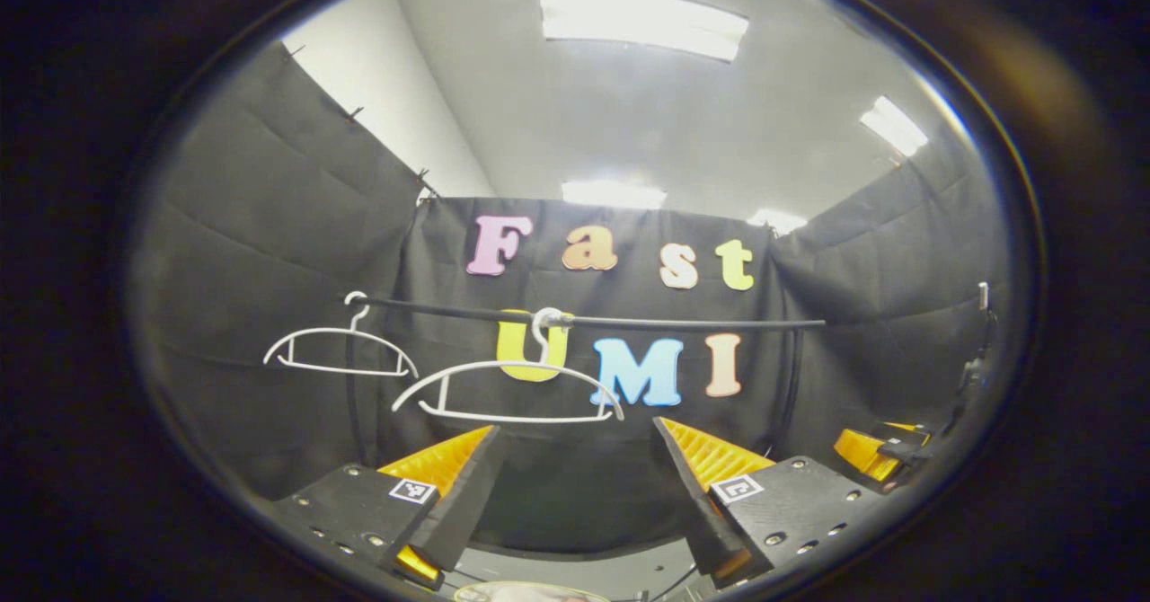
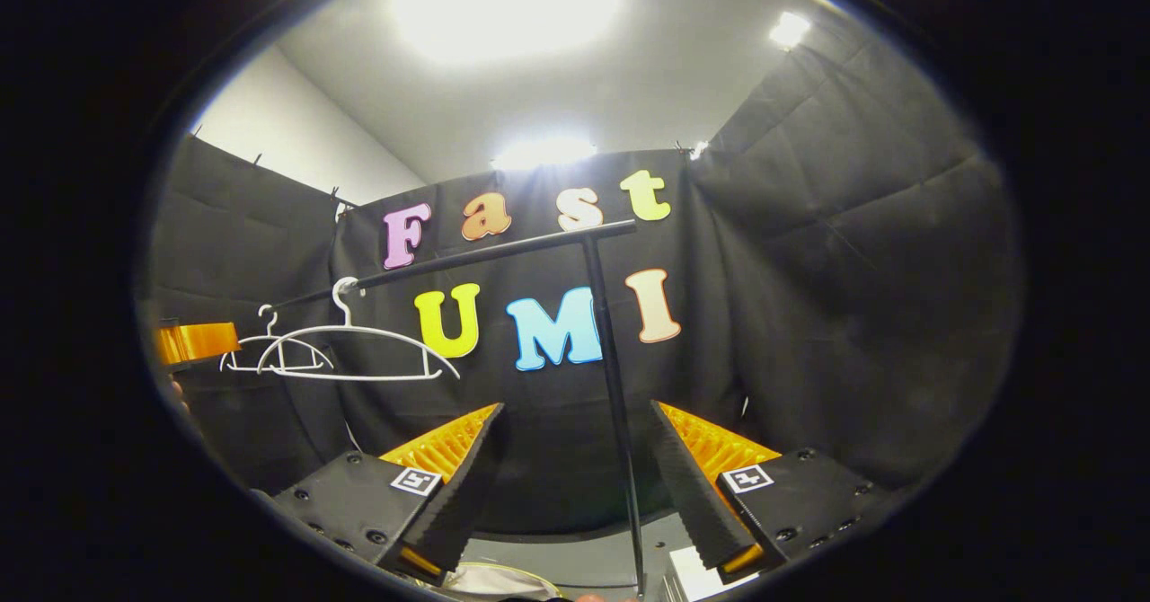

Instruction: Grasp the clothes on the hanger with both hands and then place them into the laundry hamper below.

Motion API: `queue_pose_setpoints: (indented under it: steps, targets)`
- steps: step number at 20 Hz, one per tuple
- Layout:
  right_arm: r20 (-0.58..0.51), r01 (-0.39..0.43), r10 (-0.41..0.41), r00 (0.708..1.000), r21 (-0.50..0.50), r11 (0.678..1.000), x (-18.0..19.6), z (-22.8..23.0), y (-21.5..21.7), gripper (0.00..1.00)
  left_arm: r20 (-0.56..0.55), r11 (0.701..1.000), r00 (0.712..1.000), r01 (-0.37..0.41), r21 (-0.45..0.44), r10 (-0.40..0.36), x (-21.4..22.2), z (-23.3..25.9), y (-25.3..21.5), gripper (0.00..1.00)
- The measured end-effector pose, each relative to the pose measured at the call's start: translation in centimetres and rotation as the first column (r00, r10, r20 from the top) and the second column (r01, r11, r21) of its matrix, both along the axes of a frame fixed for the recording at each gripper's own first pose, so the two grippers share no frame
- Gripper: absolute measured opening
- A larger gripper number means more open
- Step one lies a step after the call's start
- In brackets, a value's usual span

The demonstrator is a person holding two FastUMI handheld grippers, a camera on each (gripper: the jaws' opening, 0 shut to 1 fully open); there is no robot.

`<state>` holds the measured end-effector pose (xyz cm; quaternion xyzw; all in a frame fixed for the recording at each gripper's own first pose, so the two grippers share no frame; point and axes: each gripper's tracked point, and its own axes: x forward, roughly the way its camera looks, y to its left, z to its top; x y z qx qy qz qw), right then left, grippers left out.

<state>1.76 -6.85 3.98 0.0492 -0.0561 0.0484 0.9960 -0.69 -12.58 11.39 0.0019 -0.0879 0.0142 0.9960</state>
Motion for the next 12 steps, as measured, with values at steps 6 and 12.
queue_pose_setpoints:
  steps: [6, 12]
  targets:
    - [-0.034, 0.069, -0.07, 0.997, -0.035, 0.997, -0.8, -2.3, 1.0, 0.97, -0.009, 1.0, 1.0, -0.019, 0.006, 0.019, -1.5, -2.7, 4.9, 0.94]
    - [-0.022, 0.09, -0.09, 0.996, -0.027, 0.996, -0.4, -2.4, 2.5, 0.98, -0.018, 1.0, 1.0, -0.025, 0.009, 0.026, -2.2, -4.2, 7.3, 0.94]
